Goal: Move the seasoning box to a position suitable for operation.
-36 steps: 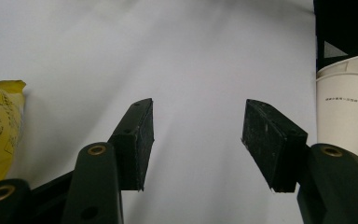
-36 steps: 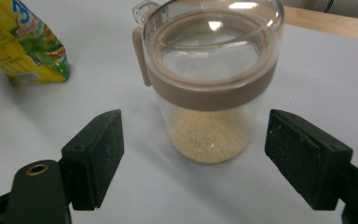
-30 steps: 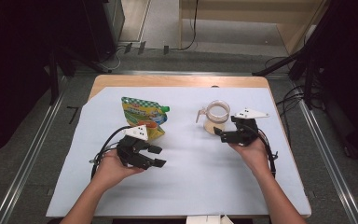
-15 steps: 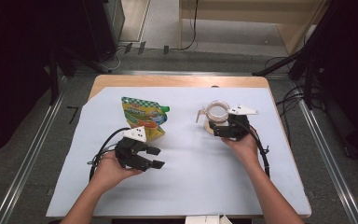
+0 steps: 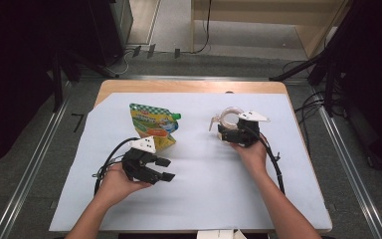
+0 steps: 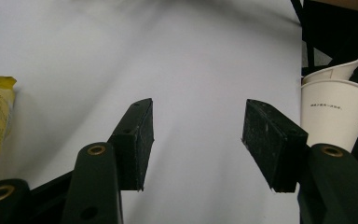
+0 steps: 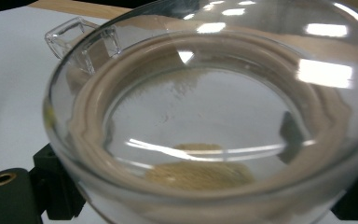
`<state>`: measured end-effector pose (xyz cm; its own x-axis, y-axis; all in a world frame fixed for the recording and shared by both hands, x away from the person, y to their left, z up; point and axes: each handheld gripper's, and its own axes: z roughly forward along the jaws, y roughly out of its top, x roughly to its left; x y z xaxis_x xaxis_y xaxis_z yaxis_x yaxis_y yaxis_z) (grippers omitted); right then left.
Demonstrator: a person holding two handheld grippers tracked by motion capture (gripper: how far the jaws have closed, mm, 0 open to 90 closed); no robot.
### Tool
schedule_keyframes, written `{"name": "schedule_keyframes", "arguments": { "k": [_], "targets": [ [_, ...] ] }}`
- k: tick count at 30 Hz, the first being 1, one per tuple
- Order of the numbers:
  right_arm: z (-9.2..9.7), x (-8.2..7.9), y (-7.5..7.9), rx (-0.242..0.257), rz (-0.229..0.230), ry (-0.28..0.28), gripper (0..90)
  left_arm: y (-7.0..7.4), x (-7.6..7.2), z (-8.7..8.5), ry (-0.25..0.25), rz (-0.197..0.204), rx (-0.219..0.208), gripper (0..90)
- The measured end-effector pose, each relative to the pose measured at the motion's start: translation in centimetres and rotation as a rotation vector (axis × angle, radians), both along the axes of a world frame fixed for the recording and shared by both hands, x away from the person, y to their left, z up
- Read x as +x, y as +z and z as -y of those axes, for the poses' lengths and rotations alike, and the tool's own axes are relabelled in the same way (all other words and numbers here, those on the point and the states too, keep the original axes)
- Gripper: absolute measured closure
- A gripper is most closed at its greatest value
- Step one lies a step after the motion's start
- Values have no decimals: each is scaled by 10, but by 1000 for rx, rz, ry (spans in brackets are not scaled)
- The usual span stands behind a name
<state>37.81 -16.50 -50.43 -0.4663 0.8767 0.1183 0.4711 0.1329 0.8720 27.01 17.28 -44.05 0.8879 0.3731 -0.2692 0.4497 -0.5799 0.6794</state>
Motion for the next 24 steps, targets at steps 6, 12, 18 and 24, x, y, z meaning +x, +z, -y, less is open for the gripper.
{"name": "schedule_keyframes", "arguments": {
  "k": [6, 12, 18, 24],
  "targets": [
    [0, -1, 3, -21, 5, -12, 110, 0, 0, 0, -3, -1, 0, 436],
    [-1, -5, 7, -2, -10, -25, 114, -1, 1, -1, 0, -5, 2, 433],
    [-7, -14, 13, -3, 11, 13, 115, 1, 1, 0, -3, 13, 6, 433],
    [-12, -29, 20, 8, 9, 47, 115, 1, 1, 3, -7, 18, 7, 436]
  ]
}}
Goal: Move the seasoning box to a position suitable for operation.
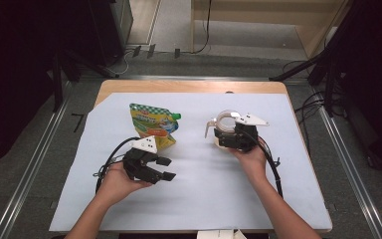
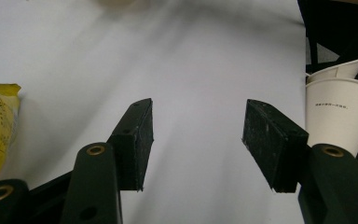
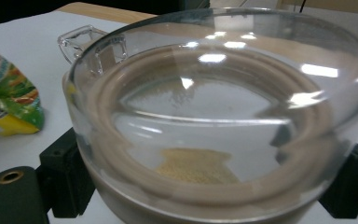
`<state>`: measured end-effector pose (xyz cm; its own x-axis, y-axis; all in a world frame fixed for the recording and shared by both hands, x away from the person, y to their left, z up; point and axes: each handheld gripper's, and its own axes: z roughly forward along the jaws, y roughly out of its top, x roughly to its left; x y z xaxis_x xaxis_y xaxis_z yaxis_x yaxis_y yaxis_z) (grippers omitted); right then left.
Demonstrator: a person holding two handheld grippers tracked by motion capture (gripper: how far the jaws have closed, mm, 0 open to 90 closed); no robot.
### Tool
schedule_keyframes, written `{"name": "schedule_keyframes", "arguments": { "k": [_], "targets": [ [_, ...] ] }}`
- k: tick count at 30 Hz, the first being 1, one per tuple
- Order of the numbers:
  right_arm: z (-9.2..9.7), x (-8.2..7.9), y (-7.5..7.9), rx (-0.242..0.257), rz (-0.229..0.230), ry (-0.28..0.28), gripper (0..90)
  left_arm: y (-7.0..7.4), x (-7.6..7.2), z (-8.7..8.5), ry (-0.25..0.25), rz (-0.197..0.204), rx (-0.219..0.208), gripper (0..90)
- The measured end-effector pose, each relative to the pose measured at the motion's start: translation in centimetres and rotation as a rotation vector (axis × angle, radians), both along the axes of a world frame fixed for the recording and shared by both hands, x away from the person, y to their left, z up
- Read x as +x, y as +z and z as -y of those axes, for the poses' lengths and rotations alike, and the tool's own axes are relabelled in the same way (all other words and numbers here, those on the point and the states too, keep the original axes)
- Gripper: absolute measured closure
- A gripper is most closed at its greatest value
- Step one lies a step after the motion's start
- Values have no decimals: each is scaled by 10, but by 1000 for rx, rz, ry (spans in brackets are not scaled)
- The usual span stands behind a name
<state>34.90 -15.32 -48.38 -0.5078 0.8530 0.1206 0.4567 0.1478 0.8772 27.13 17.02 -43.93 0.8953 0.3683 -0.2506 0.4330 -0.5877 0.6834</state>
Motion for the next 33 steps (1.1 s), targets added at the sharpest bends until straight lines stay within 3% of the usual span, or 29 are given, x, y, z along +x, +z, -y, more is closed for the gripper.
{"name": "schedule_keyframes", "arguments": {
  "k": [7, 11, 20, 33],
  "targets": [
    [-4, -12, 4, -11, 4, 29, 115, -2, 4, 1, 0, -22, -6, 434],
    [-6, -20, 5, 3, -21, 50, 116, -2, 6, 3, -7, -22, -5, 434],
    [-23, -46, 5, -11, -36, 152, 116, -3, 12, 7, -12, -24, -9, 434],
    [-45, -68, 0, -15, -34, 255, 116, -1, 14, 3, 6, -15, -13, 440]
  ]
}}
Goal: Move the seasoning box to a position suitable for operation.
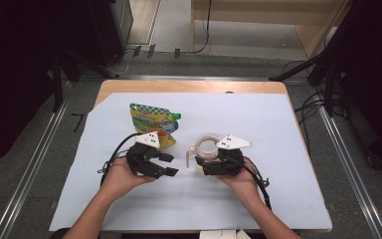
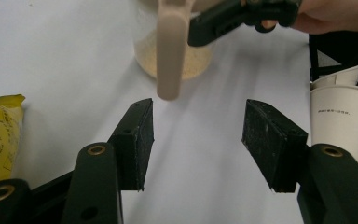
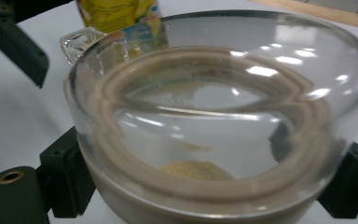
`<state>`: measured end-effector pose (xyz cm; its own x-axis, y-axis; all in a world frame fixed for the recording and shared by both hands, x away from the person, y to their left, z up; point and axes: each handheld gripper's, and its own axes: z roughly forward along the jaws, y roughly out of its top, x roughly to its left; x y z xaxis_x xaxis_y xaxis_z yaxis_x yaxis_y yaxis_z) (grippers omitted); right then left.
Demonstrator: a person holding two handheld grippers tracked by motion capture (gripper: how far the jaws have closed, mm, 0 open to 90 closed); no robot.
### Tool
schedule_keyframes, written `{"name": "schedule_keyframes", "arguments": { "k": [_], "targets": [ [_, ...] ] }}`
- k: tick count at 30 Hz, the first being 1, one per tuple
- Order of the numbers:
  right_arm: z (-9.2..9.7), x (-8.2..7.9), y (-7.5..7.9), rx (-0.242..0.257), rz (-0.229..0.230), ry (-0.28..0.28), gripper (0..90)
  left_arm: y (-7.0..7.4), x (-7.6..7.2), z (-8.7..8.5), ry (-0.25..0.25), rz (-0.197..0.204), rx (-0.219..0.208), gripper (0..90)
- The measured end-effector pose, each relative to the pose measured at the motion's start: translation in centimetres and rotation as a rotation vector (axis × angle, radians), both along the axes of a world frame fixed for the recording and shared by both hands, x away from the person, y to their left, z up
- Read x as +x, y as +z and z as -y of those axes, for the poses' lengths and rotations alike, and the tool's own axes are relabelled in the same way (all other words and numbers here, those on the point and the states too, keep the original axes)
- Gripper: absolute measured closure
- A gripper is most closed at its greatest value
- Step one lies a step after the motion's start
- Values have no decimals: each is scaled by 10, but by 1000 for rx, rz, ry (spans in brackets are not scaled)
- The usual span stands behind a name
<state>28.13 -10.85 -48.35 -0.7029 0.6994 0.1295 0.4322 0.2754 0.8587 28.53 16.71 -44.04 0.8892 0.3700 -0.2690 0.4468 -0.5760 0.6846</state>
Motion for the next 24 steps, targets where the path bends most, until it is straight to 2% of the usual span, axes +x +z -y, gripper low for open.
{"name": "schedule_keyframes", "arguments": {
  "k": [5, 13, 19, 21, 24],
  "targets": [
    [-10, -8, -3, 0, -4, 54, 116, -1, 1, 0, 1, -6, -5, 441],
    [-10, -14, -9, -8, 15, 63, 115, 0, 0, 0, -1, -3, -3, 443],
    [-8, -14, -9, -18, -2, 83, 108, 0, 0, 1, -2, 4, -2, 459],
    [-9, -14, -10, -30, -27, 111, 80, 0, 0, 1, 1, 1, -5, 459],
    [-10, -15, -10, -40, -36, 109, 79, 0, -1, 1, 2, 1, -6, 459]
  ]
}}
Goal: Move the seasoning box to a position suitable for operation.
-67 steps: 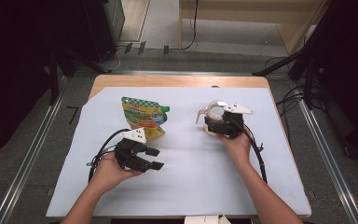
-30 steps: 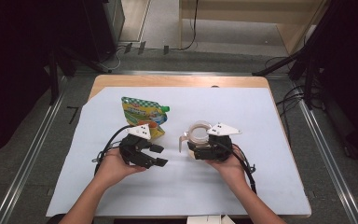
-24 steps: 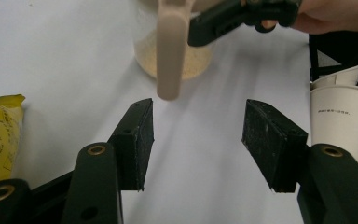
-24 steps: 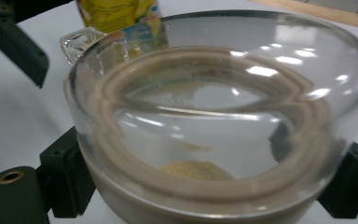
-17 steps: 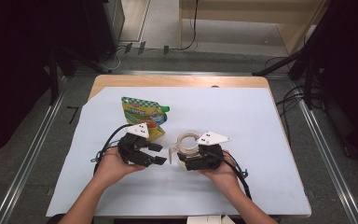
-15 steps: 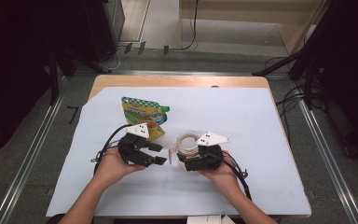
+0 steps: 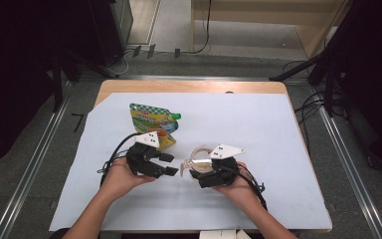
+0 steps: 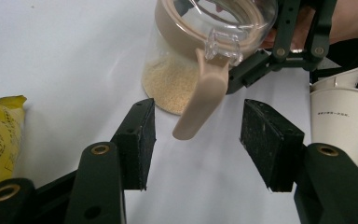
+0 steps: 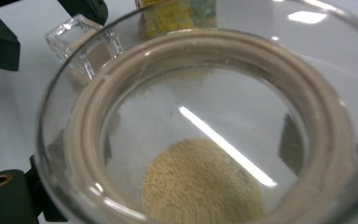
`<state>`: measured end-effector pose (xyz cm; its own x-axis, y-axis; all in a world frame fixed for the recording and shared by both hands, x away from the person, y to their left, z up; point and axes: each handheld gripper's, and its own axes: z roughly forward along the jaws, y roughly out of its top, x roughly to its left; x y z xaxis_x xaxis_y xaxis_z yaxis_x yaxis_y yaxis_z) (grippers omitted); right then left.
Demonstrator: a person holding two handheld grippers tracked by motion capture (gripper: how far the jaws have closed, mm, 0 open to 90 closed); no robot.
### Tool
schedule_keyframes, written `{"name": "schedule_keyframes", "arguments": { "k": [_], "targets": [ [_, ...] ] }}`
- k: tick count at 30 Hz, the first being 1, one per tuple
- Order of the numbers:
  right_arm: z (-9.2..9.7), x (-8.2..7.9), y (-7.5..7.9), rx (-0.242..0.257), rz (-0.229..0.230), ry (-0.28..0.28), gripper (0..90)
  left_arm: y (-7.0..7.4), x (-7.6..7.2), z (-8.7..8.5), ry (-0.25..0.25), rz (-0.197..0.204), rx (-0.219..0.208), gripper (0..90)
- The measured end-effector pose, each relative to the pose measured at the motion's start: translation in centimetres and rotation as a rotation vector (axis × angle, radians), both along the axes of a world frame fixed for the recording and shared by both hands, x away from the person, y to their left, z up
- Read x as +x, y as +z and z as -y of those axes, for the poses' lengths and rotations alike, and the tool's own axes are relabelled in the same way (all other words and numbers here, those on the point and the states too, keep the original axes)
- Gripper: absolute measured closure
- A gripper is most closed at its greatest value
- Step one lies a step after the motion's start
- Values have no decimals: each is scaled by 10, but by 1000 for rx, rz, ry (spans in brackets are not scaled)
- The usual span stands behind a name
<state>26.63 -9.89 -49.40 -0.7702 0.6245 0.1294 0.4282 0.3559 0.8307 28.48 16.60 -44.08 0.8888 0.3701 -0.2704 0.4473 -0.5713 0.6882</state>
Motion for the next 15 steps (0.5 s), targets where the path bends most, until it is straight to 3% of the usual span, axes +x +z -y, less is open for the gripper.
{"name": "schedule_keyframes", "arguments": {
  "k": [4, 8, 9, 14, 15],
  "targets": [
    [6, -1, 4, 10, -7, 12, 79, 0, -1, -1, 1, 0, -4, 457],
    [16, -9, 9, -24, -8, 28, 111, 0, 0, -1, 18, 6, -3, 473],
    [25, -13, 13, -15, -26, 35, 124, 0, 0, -1, 26, 7, -8, 485],
    [46, -21, 23, 15, -30, 21, 156, 0, 3, 0, 28, -20, -44, 509],
    [55, -24, 27, 22, -25, 25, 214, 0, 3, 0, 30, -31, -55, 522]
  ]
}}
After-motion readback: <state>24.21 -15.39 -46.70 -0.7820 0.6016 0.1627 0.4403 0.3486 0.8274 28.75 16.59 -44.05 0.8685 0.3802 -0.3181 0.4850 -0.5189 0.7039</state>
